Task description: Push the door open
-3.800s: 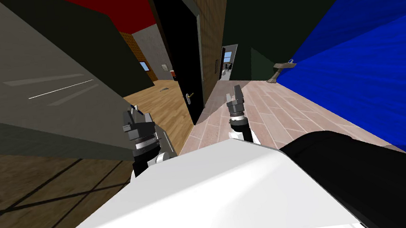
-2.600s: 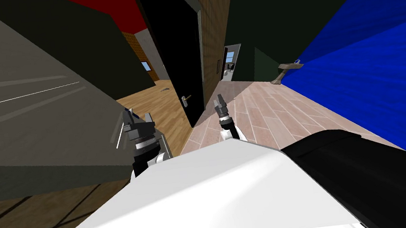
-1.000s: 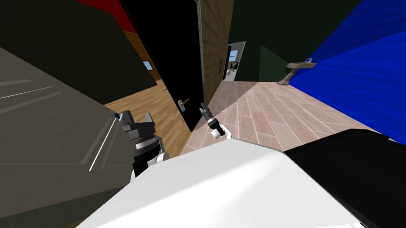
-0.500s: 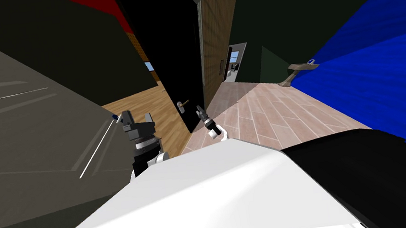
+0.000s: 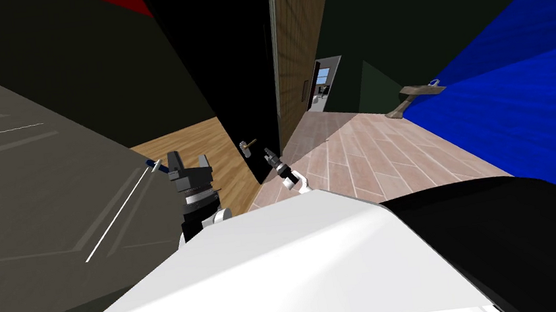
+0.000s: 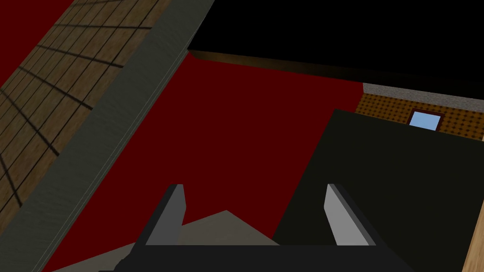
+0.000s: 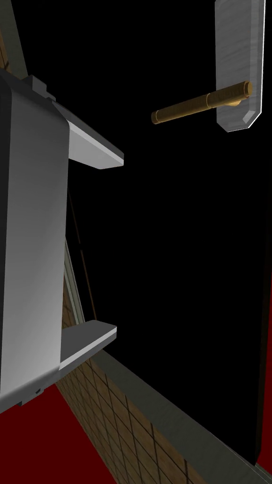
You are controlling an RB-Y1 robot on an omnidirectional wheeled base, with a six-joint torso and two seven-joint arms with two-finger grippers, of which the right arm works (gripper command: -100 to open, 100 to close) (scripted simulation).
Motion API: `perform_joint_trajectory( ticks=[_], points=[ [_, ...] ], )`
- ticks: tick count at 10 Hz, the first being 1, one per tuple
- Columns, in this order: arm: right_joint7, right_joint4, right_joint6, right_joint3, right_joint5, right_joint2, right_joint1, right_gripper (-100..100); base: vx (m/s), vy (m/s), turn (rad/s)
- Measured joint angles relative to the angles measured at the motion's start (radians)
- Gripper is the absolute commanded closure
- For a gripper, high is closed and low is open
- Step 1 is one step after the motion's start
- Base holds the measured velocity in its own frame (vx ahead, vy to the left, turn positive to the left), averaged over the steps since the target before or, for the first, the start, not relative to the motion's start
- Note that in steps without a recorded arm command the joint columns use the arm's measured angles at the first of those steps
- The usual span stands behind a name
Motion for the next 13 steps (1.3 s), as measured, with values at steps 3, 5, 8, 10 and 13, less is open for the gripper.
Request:
perform_joint_trajectory(
  ticks=[3, 5, 8, 10, 13],
  points=[
    [-0.024, 0.075, 0.001, 0.020, 0.002, 0.003, -0.054, -100, 0.061, -0.036, 0.015],
    [-0.042, 0.125, 0.002, 0.043, 0.005, 0.005, -0.082, -100, 0.088, -0.065, 0.026],
    [-0.069, 0.214, 0.001, 0.074, 0.010, 0.014, -0.136, -100, 0.093, -0.073, 0.023],
    [-0.086, 0.260, 0.002, 0.095, 0.014, 0.015, -0.164, -100, 0.098, -0.071, 0.024],
    [-0.118, 0.337, 0.004, 0.123, 0.016, 0.014, -0.215, -100, 0.096, -0.054, 0.021]
  ],
)
